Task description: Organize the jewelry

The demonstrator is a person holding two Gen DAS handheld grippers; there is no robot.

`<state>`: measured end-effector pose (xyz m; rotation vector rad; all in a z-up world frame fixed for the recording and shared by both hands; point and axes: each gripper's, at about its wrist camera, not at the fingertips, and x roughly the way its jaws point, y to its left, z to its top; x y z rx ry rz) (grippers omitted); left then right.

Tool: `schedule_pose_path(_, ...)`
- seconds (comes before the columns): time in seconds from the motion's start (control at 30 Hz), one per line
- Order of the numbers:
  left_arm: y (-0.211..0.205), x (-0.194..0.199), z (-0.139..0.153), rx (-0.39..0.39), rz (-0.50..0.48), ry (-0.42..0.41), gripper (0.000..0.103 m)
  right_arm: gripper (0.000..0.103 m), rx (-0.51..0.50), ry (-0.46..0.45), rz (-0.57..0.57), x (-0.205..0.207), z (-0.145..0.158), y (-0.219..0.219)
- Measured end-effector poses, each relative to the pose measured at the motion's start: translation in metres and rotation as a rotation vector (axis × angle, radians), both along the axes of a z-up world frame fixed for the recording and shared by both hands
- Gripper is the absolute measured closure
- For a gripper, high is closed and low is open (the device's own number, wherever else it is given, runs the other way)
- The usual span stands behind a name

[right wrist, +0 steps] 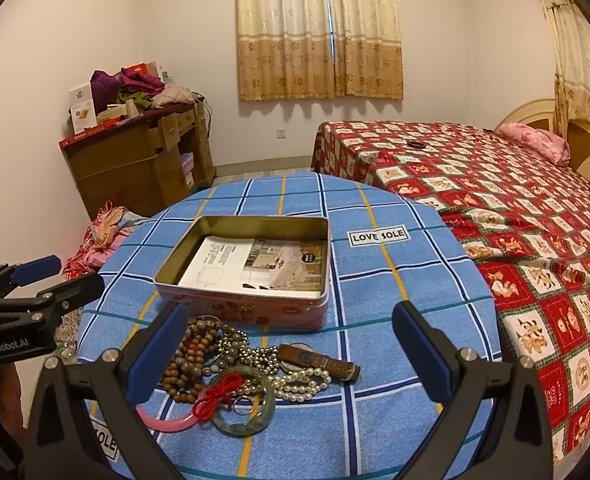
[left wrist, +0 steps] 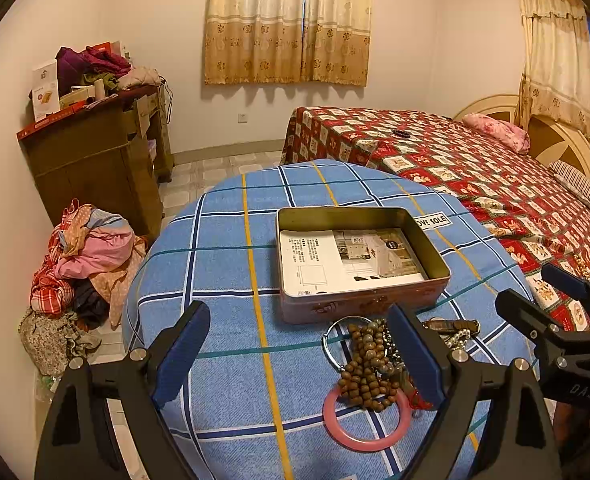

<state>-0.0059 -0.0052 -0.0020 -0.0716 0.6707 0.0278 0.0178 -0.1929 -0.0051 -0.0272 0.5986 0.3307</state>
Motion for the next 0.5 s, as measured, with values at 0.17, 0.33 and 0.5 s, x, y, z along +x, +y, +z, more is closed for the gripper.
schedule_pose_path(0.17, -0.0003, 0.0002, 0.0005, 0.0, 0.001, -0.001, 0.013, 0.0, 0.001, 0.001, -0.001, -0.0003, -0.0001, -0.0001)
schedule_pose_path(0.33, 0.0001, 0.0003, -0.0004, 0.0, -0.001, 0.002, 0.013, 0.0, 0.003, 0.004, -0.002, 0.0002, 0.0, -0.0017)
schedule_pose_path(0.5, 0.0021, 0.0013, -0.0069, 0.002, 0.001, 0.014, 0.013, 0.0, 0.009, 0.01, -0.005, 0.0017, -0.002, -0.0063)
